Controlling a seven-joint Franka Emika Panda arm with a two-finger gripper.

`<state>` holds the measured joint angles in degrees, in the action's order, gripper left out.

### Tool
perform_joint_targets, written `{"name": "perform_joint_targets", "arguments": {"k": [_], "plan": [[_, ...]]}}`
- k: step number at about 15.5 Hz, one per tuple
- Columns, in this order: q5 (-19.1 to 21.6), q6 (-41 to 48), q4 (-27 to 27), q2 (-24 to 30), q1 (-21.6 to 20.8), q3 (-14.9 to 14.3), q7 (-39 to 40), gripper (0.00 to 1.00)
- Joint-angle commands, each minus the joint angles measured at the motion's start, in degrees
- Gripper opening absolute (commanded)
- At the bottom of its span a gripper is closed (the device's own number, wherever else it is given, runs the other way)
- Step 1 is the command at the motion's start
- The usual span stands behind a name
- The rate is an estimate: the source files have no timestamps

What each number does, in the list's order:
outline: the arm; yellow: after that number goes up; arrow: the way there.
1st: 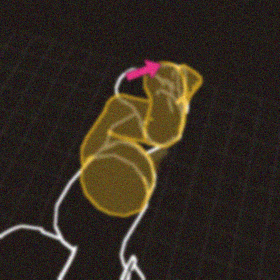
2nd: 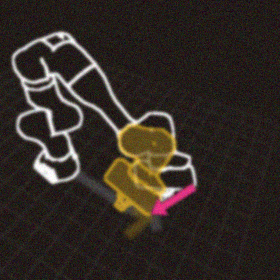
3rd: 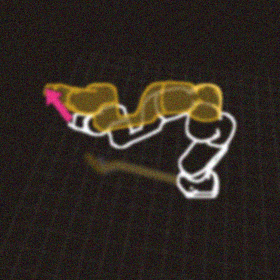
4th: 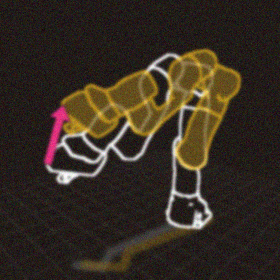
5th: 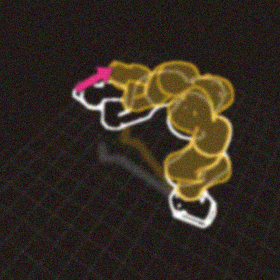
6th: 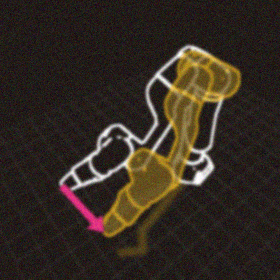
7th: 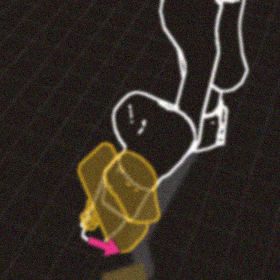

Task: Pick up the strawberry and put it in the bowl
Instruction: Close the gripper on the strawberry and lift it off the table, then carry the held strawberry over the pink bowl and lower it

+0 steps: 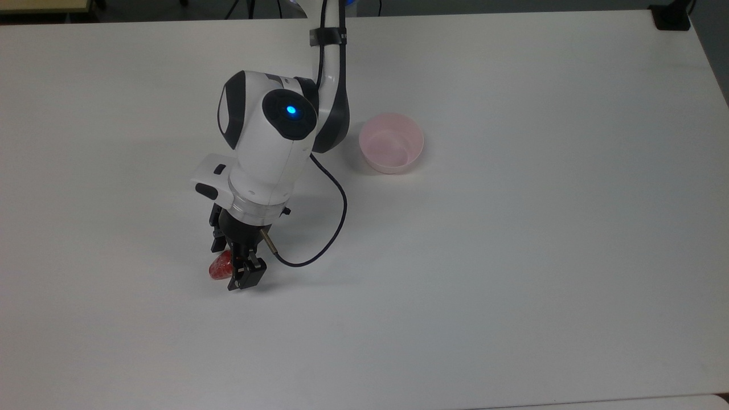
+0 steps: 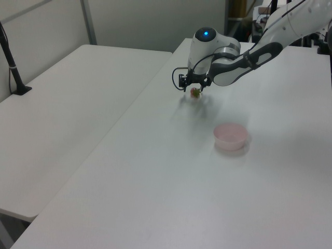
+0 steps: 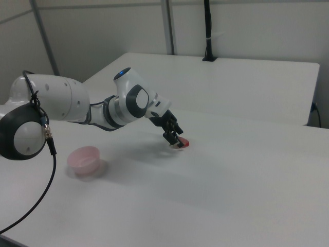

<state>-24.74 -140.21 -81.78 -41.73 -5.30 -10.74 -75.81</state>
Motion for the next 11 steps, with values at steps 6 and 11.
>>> {"name": "perform_joint_targets", "arguments": {"k": [6, 11], "plan": [[-3.2, -0.9, -0.3, -0.1, -0.9, -1.0, 1.4, 0.33], [-2.4, -0.9, -0.5, 2.0, -0.9, -1.0, 3.0, 0.31]]}}
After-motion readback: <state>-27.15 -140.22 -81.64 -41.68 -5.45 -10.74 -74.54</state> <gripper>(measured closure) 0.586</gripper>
